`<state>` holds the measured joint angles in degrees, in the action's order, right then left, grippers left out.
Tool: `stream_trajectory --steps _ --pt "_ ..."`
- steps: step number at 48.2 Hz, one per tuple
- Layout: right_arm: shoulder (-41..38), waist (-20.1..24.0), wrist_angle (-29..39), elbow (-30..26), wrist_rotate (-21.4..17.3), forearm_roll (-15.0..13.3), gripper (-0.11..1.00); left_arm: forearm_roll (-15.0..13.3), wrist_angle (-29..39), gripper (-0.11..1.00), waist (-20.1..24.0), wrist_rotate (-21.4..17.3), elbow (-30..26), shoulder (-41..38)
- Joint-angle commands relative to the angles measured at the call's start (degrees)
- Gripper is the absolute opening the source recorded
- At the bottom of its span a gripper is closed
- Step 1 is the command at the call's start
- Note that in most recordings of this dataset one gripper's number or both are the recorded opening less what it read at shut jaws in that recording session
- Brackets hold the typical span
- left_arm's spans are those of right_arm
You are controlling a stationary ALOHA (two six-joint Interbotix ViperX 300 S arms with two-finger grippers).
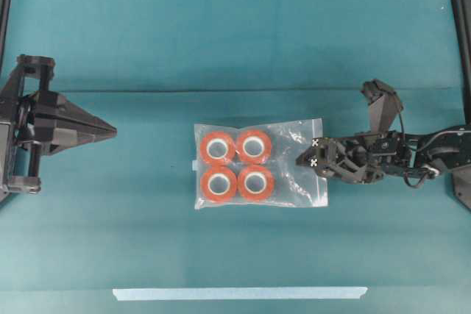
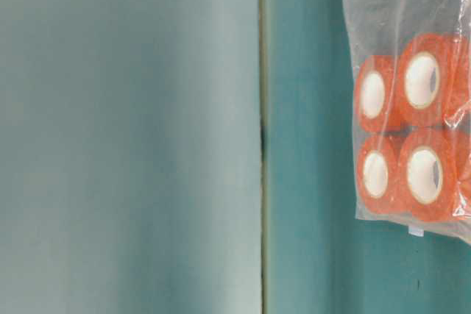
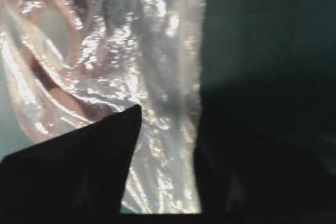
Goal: Hand over the clear zip bag and make it stand upright.
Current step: 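Lower the right gripper and pinch the bag's right edge, then lift the bag with the right gripper and swing it upward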
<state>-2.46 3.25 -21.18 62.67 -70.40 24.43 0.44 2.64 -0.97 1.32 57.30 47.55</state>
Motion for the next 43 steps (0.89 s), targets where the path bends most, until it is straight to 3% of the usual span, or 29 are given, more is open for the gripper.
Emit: stream_trajectory --steps 1,9,13,29,37,43 --pt "-0.6 0.0 0.6 0.5 -0.6 -0.1 0.46 0.1 -0.3 -0.01 0.4 -0.3 -1.2 0.0" --pt "-1.1 -1.4 0.3 0.6 0.9 -0.1 0.13 0.1 -0.3 -0.01 1.1 -0.4 -1.2 0.1" --pt "-1.1 -2.1 0.0 0.4 2.1 -0.1 0.04 0.1 -0.3 -0.01 1.1 0.1 -1.1 0.1" --pt "-0.4 -2.9 0.3 -1.6 6.2 -0.4 0.03 0.1 -0.3 -0.01 1.0 1.1 -0.6 0.3" --pt "2.1 -3.3 2.0 -4.3 12.0 -0.4 0.03 0.1 -0.3 -0.01 1.1 2.4 -0.3 0.2" --pt "5.4 -4.5 9.7 -7.3 17.5 -0.4 0.03 0.1 -0.3 -0.01 1.1 2.5 -0.1 0.2"
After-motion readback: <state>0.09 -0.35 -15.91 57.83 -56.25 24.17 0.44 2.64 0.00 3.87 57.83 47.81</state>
